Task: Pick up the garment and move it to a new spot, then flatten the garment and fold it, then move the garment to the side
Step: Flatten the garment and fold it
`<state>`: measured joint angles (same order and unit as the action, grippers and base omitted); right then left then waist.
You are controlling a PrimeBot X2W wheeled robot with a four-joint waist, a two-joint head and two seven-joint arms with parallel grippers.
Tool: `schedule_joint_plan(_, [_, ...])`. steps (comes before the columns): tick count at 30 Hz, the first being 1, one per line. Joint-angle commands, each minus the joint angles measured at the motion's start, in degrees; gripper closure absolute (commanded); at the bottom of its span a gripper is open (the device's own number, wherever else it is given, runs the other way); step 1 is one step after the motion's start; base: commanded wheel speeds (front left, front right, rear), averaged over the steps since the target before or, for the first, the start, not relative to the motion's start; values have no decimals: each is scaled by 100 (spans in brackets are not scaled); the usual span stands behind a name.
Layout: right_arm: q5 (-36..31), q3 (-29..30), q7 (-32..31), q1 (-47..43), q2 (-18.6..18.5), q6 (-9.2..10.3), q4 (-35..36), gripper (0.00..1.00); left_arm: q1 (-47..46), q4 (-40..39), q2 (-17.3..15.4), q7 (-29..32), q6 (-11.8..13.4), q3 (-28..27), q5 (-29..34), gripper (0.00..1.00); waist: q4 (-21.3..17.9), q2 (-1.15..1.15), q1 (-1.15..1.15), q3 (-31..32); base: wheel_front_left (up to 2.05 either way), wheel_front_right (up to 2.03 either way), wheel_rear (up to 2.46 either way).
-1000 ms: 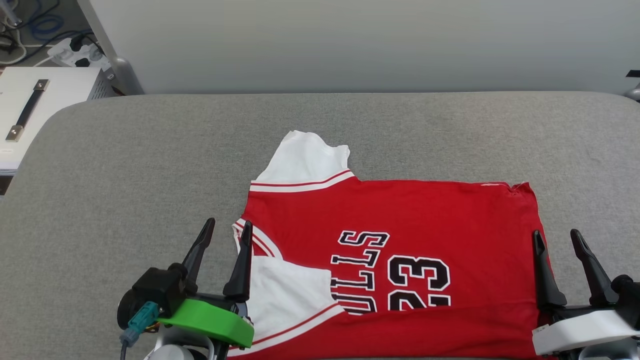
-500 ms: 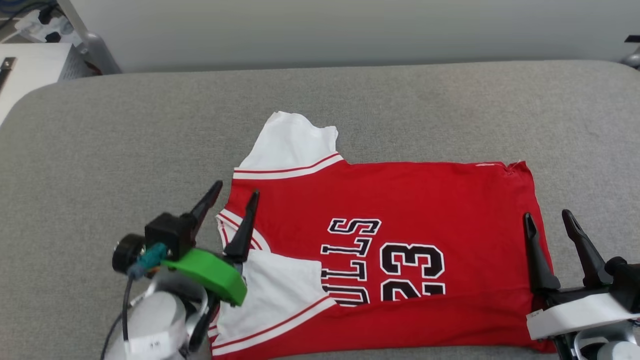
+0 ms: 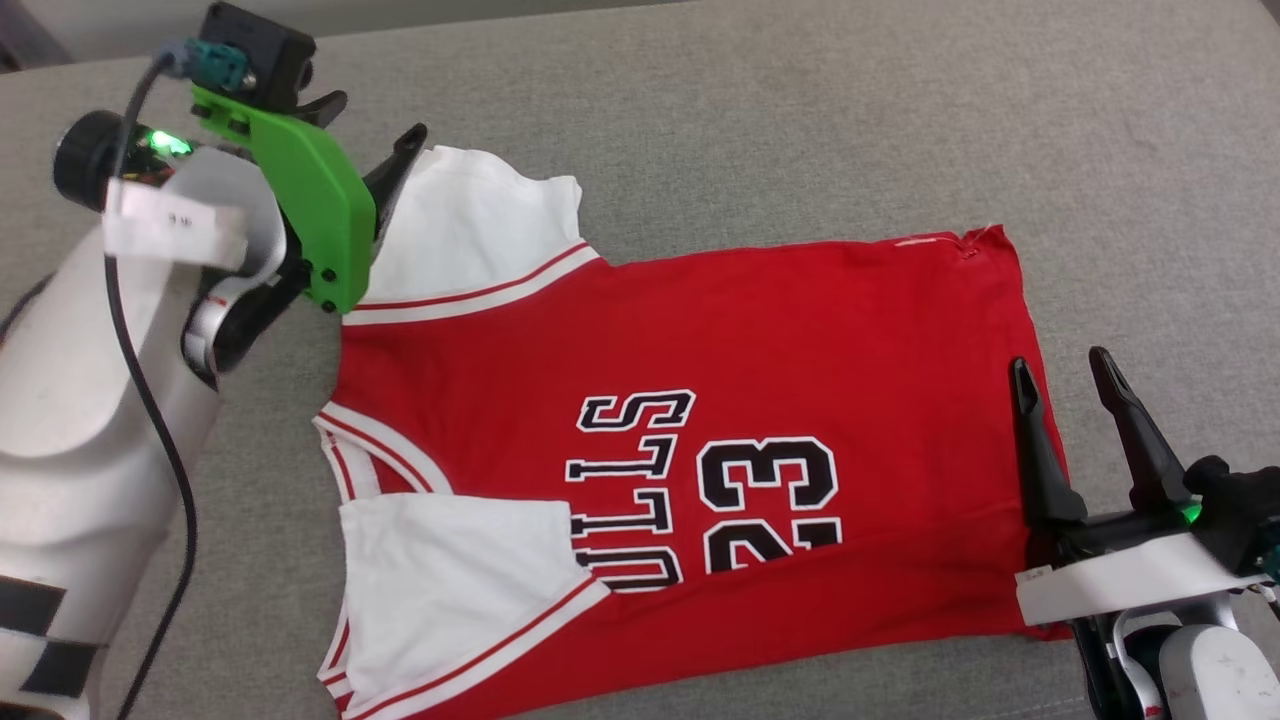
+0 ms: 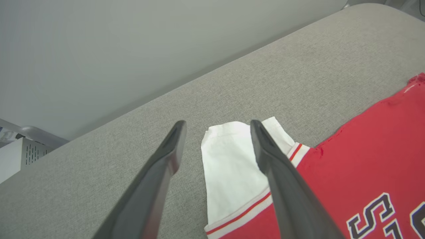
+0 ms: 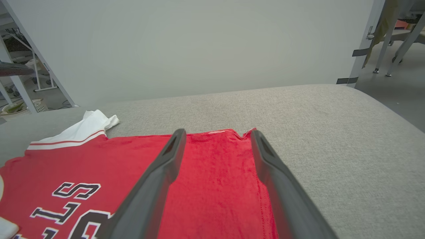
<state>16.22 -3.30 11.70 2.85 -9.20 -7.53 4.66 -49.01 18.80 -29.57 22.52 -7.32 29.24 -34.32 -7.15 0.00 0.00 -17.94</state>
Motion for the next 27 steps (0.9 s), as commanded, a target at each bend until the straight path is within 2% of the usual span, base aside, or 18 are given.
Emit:
schedule_joint_plan(1, [-17,-42,60,139,46,4,-16,0,-237,197,-93,342,-16,105,-186,0,-435,0,0,-435,0,0,0])
schedule_joint_plan(4, [-9,-115,104,232,87,4,-33,0,-640,649,-238,1076,-16,306,-545,0,-574,0,0,-592,0,0,0])
schedule_joint_plan(8, [9,-186,153,343,123,4,-55,0,-1024,1133,-349,1636,-16,489,-811,0,-702,0,0,-792,0,0,0])
schedule_joint_plan(23, [56,-278,255,658,211,4,-141,0,-1677,2329,-358,1775,-15,729,-970,0,-937,0,0,-1230,0,0,0])
schedule_joint_plan(24, [59,-279,260,669,213,4,-147,0,-1683,2362,-356,1809,-15,770,-999,21,-936,0,0,-1241,0,0,0])
schedule_joint_plan(25, [57,-278,264,677,217,4,-152,0,-1683,2381,-349,1840,-15,808,-1024,78,-932,0,0,-1248,0,0,0])
schedule_joint_plan(26, [50,-275,267,685,223,4,-155,0,-1678,2390,-338,1879,-15,855,-1068,100,-925,0,0,-1254,0,0,0])
schedule_joint_plan(27, [45,-273,269,689,226,4,-157,0,-1668,2408,-326,1924,-15,879,-1117,100,-920,0,0,-1256,0,0,0])
